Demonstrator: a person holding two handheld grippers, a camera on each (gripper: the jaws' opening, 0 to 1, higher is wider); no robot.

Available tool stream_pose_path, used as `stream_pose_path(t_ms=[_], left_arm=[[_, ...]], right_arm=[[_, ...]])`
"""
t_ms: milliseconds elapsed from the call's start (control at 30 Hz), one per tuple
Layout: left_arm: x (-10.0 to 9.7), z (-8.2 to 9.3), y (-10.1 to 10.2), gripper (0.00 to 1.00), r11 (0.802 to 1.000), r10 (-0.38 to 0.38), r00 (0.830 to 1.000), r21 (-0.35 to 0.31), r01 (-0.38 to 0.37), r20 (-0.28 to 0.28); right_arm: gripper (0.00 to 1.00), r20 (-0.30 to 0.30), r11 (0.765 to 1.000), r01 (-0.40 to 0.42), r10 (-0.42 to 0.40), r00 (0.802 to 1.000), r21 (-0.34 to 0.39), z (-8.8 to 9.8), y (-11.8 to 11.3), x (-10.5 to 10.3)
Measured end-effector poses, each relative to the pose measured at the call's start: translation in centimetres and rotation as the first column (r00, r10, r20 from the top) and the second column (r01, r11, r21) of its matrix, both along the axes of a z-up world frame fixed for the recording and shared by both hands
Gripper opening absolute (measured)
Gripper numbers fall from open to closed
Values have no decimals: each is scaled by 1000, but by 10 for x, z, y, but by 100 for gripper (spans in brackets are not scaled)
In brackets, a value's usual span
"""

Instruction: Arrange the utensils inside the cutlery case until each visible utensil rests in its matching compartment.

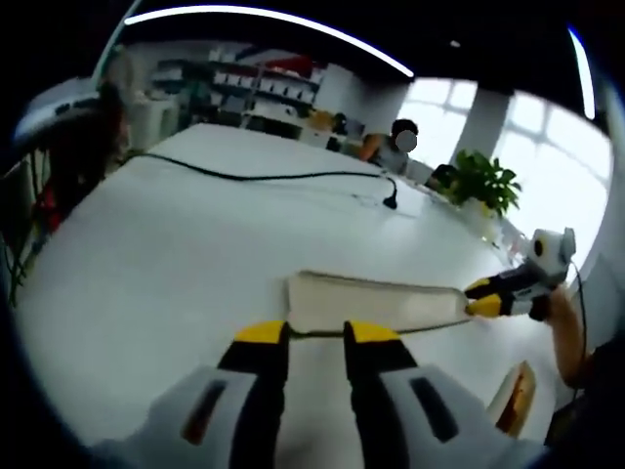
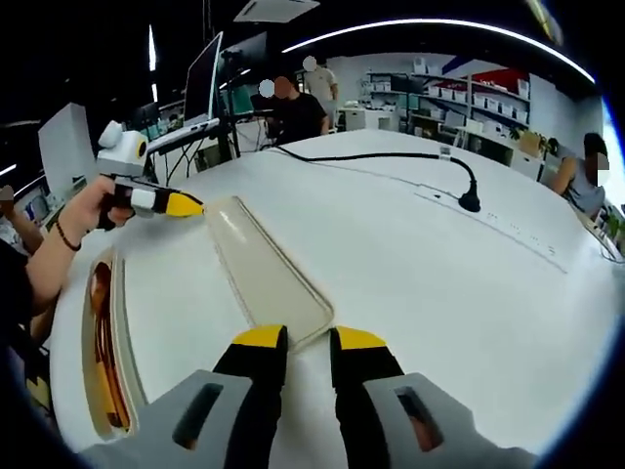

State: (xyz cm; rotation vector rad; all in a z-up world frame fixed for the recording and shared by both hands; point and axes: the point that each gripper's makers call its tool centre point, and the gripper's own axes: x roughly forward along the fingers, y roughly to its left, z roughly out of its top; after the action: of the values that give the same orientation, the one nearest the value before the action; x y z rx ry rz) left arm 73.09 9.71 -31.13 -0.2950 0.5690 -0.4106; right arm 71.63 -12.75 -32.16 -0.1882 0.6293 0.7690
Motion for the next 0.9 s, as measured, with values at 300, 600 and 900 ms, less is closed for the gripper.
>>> stream_pose_path(t_ms=[300,600,900], left_arm=[[0,12,2,22,958,29,999,-285,-36,-30],[-6,46,-3,19,883,-40,999,-469,26,-21],[-6,51,-8,13,882,-89,996,-467,67,-25]], right_arm=[[16,13,1000,-19,19,1000,5,-1,1,-7],[14,19,998,-57,57,998,7,-2,-1,-14],[13,16,995,-100,99,995,29,-2,1,-18]])
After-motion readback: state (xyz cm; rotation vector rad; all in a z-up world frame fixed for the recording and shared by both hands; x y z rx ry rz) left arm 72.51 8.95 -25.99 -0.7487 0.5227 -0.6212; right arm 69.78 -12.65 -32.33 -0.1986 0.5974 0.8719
